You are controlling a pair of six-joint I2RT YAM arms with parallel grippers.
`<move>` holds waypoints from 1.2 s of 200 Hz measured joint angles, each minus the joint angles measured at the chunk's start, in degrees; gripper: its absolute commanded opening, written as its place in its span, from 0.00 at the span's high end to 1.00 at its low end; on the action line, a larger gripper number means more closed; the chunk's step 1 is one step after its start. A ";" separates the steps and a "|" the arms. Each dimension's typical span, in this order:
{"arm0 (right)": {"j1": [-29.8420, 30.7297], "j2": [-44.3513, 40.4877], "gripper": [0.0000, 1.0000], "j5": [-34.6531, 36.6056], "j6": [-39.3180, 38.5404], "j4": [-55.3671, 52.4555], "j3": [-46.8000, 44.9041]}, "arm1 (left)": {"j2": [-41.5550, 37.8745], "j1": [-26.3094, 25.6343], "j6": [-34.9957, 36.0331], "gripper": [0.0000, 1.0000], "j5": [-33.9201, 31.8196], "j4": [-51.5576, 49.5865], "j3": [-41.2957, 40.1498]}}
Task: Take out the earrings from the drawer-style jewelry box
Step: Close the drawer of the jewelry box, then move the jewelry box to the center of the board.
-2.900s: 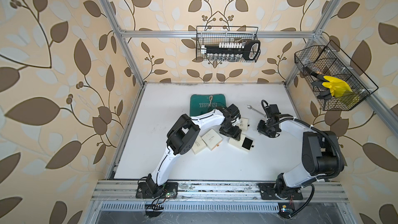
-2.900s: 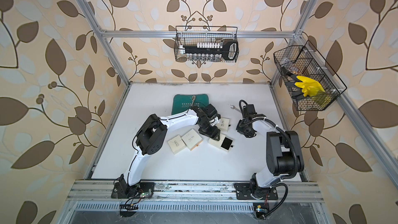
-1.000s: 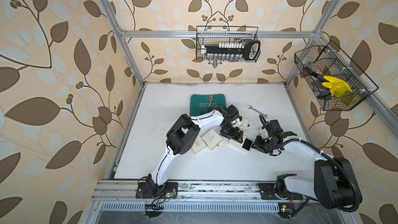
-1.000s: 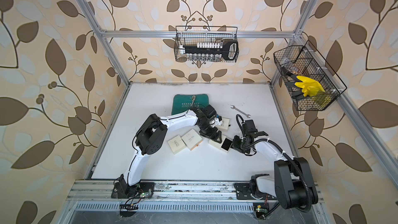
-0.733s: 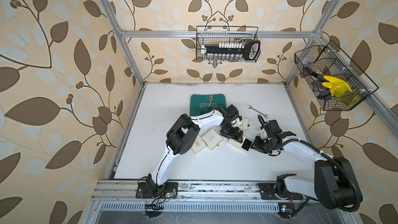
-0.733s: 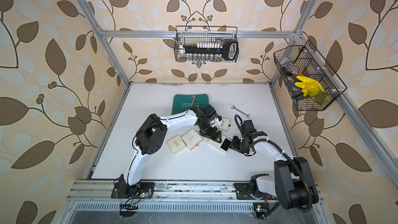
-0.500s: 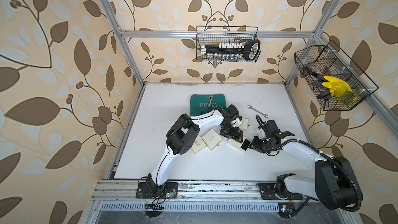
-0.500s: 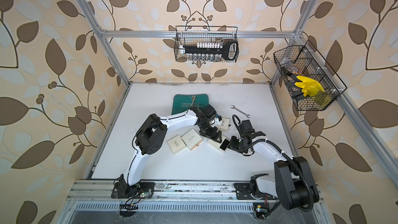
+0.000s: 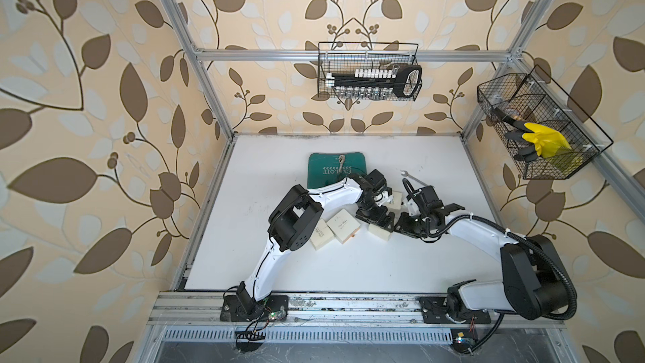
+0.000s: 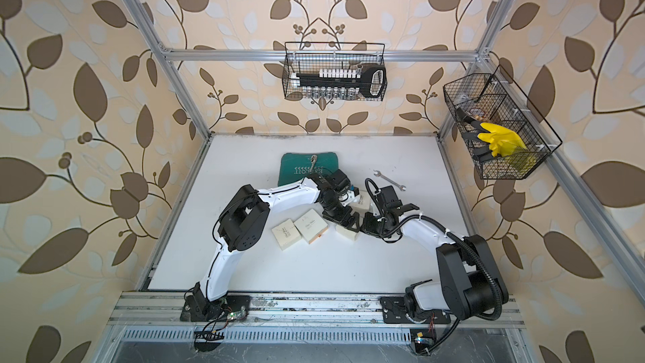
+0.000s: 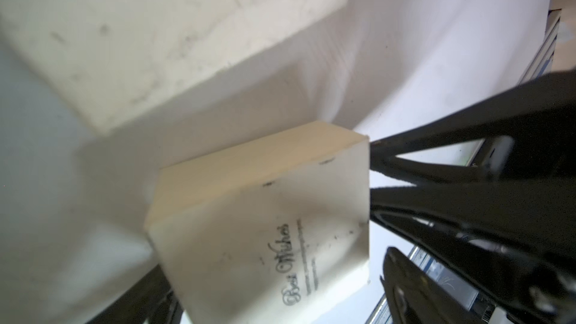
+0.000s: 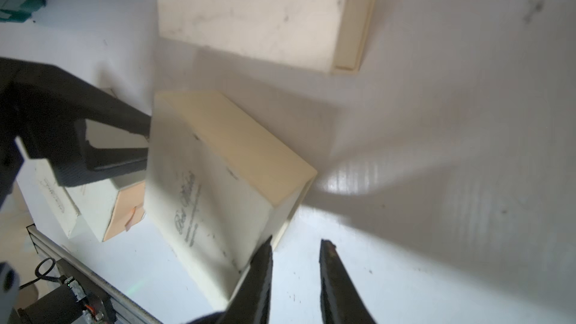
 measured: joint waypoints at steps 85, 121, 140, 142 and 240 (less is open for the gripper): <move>-2.60 -0.94 0.72 6.69 1.88 -1.60 2.01 | -2.60 -0.83 4.52 0.02 -5.20 -1.33 -3.32; -5.86 -2.12 0.72 6.78 1.73 -2.03 2.01 | -2.64 -2.75 6.14 0.06 -7.61 -3.54 -3.23; -6.32 -2.12 0.72 6.73 1.62 -2.10 2.01 | -2.64 -3.89 6.54 0.10 -9.46 -4.52 -3.10; -6.32 -2.12 0.72 6.73 1.62 -2.10 2.01 | -2.64 -4.00 6.54 0.12 -9.62 -4.61 -3.08; -6.67 -3.13 0.72 4.96 1.66 -1.22 0.68 | 5.31 -4.72 3.06 0.23 -28.39 -8.61 10.43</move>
